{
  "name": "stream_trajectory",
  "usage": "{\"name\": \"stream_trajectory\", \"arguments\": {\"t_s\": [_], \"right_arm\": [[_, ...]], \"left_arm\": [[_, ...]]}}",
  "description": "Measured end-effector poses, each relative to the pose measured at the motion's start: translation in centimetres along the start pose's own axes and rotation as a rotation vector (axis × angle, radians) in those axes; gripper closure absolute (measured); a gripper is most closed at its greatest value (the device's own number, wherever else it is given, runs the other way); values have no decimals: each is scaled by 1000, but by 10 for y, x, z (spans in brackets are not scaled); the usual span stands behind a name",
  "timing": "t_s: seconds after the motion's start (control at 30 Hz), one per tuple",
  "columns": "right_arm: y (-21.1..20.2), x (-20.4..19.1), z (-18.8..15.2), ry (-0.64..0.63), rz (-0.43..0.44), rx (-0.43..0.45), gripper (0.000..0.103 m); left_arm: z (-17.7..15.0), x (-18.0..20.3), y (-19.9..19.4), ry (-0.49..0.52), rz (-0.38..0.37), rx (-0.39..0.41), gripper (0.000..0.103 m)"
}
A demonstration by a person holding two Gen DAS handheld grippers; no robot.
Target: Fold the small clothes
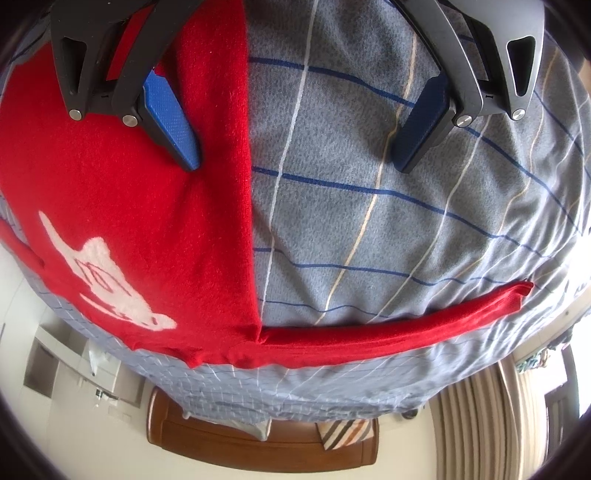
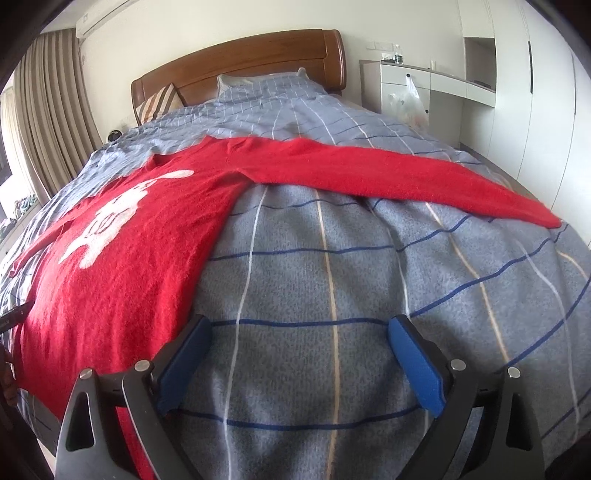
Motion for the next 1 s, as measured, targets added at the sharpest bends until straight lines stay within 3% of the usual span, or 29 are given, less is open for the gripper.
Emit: {"name": "stream_trajectory", "arguments": {"t_s": [0.17,0.4,0.7,1.0], "right_arm": [[-38,-2,39,-112,-198,11,7],[-61,-10,54,-196,-247,8,7],[-73,-12,62,-291,-329,23,7],[-76,-13,63,-322,-348,25,7]], "left_arm": [[1,1,0,9,-3,-12,0],[9,-6,-13,-39,-50,28,0],[16,-21,-19,-82,-18,62,0],[17,-26,-21,-96,-4,69,0]]}}
Point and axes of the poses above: each gripper's, at about its wrist camera, not at the fingertips, and y roughly the way its jaws point, x to its right, z to its top, the point moved 8 cm from there along y, roughly the way its jaws point, and after that the axes turned 7 degrees about x, right-handed, at the moved point
